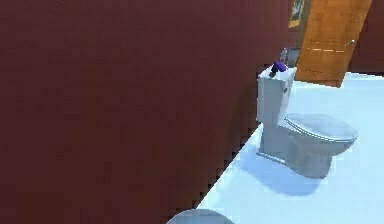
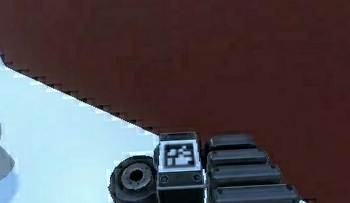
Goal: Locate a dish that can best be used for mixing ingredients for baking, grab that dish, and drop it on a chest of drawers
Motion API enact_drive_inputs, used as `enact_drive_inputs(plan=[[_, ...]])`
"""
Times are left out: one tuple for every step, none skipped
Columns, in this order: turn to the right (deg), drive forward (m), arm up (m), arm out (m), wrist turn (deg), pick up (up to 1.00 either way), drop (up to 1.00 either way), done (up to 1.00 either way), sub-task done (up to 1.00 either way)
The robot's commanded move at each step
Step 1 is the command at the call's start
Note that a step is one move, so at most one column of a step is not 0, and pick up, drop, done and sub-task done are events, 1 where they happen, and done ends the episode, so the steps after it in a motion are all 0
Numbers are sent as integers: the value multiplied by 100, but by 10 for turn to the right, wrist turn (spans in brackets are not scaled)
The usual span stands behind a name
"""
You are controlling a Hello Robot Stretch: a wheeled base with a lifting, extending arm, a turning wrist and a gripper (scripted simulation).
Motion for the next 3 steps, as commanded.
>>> enact_drive_inputs(plan=[[-450, 0, 0, 0, 0, 0, 0, 0, 0], [-60, 0, 0, 0, 0, 0, 0, 0, 0], [0, 40, 0, 0, 0, 0, 0, 0, 0]])
